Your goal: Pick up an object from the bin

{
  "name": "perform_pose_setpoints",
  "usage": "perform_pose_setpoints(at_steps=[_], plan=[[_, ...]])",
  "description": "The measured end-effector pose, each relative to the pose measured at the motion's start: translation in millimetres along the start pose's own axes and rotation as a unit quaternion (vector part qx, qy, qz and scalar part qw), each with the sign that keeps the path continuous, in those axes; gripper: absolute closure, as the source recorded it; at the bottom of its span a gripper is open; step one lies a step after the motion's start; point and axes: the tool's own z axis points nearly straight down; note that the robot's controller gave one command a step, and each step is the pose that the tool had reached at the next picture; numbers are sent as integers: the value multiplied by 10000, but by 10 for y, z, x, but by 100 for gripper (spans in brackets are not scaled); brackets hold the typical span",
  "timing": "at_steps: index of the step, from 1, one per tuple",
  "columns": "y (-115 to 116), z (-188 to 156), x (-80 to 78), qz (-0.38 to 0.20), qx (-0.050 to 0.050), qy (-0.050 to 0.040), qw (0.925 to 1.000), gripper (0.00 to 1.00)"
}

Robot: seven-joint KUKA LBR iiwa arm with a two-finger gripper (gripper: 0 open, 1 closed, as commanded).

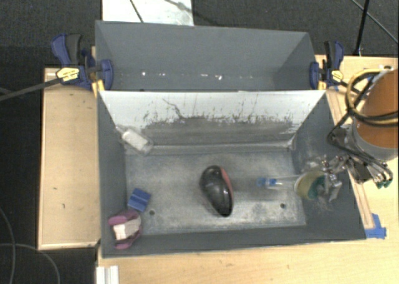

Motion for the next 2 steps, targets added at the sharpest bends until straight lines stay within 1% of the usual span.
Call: perform_pose_setpoints(at_steps=[1, 2], plan=[[-176, -636, 72, -1749, -6, 13, 9846, 100], [-131, 506, 120, -2745, -64, 47, 9616, 100]])
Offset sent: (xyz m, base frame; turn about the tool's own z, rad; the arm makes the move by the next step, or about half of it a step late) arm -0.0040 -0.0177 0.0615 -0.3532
